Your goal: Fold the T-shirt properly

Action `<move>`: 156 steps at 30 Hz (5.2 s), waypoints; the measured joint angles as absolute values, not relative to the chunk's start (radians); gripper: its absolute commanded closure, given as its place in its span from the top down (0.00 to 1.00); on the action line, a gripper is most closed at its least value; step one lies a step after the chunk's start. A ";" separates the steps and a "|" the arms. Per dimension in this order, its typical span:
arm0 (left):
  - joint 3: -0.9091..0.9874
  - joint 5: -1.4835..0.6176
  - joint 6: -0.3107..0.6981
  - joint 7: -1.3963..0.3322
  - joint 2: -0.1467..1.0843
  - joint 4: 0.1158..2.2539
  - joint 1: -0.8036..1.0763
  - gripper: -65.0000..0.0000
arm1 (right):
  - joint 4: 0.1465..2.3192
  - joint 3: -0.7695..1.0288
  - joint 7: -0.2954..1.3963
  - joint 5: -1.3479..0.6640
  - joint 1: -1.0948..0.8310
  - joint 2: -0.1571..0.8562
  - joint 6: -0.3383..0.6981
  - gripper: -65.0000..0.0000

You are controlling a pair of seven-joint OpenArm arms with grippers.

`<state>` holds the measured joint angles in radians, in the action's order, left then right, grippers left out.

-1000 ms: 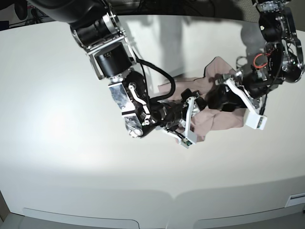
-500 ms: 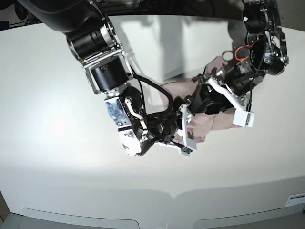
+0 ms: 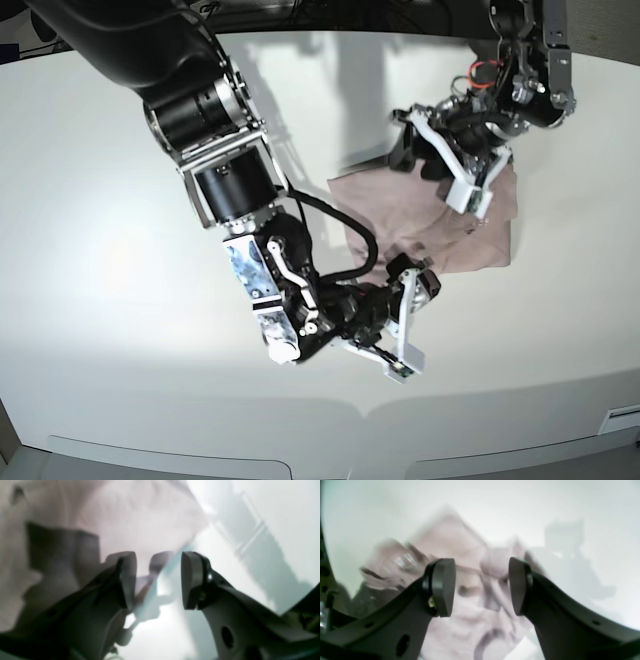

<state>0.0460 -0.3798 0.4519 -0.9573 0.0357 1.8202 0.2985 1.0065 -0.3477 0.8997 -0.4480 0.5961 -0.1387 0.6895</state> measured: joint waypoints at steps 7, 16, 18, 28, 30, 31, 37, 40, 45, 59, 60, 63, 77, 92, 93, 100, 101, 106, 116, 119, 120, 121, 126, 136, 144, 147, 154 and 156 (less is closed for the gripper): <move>0.046 -0.381 0.452 -0.949 0.037 1.809 0.284 0.43 | 1.008 -0.347 0.891 -0.448 0.598 -0.139 0.690 0.53; 0.044 -0.381 0.452 -0.973 0.036 1.810 0.266 0.43 | 1.008 -0.348 0.852 -0.347 0.595 -0.118 0.690 0.53; 0.045 -0.381 0.452 -0.997 0.036 1.811 0.262 0.43 | 1.007 -0.348 0.850 -0.346 0.595 -0.101 0.685 0.53; 0.044 -0.350 0.412 -1.016 0.033 1.815 0.205 0.43 | 0.883 -0.348 0.837 -0.347 0.595 -0.077 0.666 0.53; 0.044 -0.306 0.401 -1.002 0.033 1.815 0.205 0.43 | 0.861 -0.347 0.833 -0.345 0.593 -0.073 0.666 0.53; 0.044 -0.291 0.400 -0.997 0.033 1.815 0.205 0.43 | 0.853 -0.347 0.834 -0.343 0.593 -0.071 0.666 0.53; 0.044 -0.280 0.401 -0.971 0.033 1.812 0.205 0.43 | 0.846 -0.347 0.846 -0.347 0.593 -0.074 0.667 0.53; 0.044 -0.279 0.401 -0.971 0.033 1.812 0.205 0.43 | 0.846 -0.347 0.846 -0.373 0.593 -0.075 0.683 0.53; 0.044 -0.280 0.401 -0.971 0.033 1.812 0.205 0.43 | 0.846 -0.348 0.841 -0.373 0.599 -0.107 0.685 0.52; 0.044 -0.126 0.331 -0.925 0.033 1.811 0.205 0.43 | 0.845 -0.348 0.920 -0.452 0.532 -0.054 0.690 0.52; 0.044 -0.126 0.331 -0.915 0.033 1.810 0.206 0.43 | 0.845 -0.348 0.923 -0.452 0.531 -0.052 0.690 0.52; 0.044 -0.127 0.331 -0.874 0.033 1.788 0.204 0.43 | 0.847 -0.348 0.961 -0.472 0.532 -0.052 0.690 0.52; 0.044 -0.155 0.344 -0.830 0.062 1.561 0.093 0.43 | 0.999 -0.348 1.011 -0.535 0.438 0.034 0.690 0.52; 0.040 -0.127 0.350 -0.814 0.103 1.554 0.064 0.43 | 1.233 -0.545 0.975 -0.529 0.260 0.083 0.677 0.52; 0.040 -0.123 0.361 -0.815 0.112 1.553 0.061 0.43 | 1.253 -0.544 0.975 -0.529 0.243 0.083 0.676 0.52; 0.037 -0.139 0.371 -0.805 0.214 1.551 0.060 0.43 | 1.351 -0.544 1.005 -0.535 0.156 0.097 0.678 0.52; 0.038 -0.150 0.368 -0.807 0.223 1.551 0.061 0.43 | 1.364 -0.544 1.007 -0.538 0.142 0.097 0.678 0.52; 0.038 -0.158 0.366 -0.807 0.232 1.548 0.061 0.43 | 1.428 -0.545 1.034 -0.528 0.090 0.100 0.682 0.52; 0.038 -0.150 0.354 -0.807 0.233 1.548 0.050 0.43 | 1.600 -0.505 1.127 -0.515 0.072 0.109 0.690 0.52; 0.039 -0.159 0.363 -0.813 0.233 1.546 0.030 0.43 | 1.687 -0.497 1.126 -0.506 0.073 0.111 0.690 0.52; 0.039 -0.177 0.376 -0.814 0.233 1.546 0.022 0.43 | 1.712 -0.497 1.124 -0.515 0.075 0.110 0.690 0.52; 0.039 -0.201 0.390 -0.813 0.234 1.546 0.016 0.43 | 1.732 -0.498 1.121 -0.521 0.075 0.108 0.690 0.52; 0.039 -0.237 0.396 -0.813 0.233 1.546 -0.005 0.43 | 1.773 -0.497 1.124 -0.518 0.074 0.109 0.693 0.52; 0.038 -0.309 0.479 -0.815 0.232 1.546 -0.017 0.43 | 1.778 -0.299 1.070 -0.520 0.076 0.107 0.693 0.52; 0.040 -0.169 0.367 -0.829 0.235 1.631 -0.142 0.43 | 1.779 -0.053 1.071 -0.585 0.173 0.105 0.693 0.52; 0.041 -0.173 0.362 -0.875 0.235 1.729 -0.147 0.43 | 1.780 0.008 1.072 -0.591 0.186 0.103 0.693 0.52; 0.069 -0.176 0.287 -0.907 0.274 1.888 -0.042 0.43 | 1.797 0.043 1.102 -0.602 0.145 0.179 0.693 0.52; 0.113 -0.175 0.276 -0.906 0.286 1.929 0.015 0.43 | 1.817 0.043 1.103 -0.598 0.100 0.216 0.693 0.52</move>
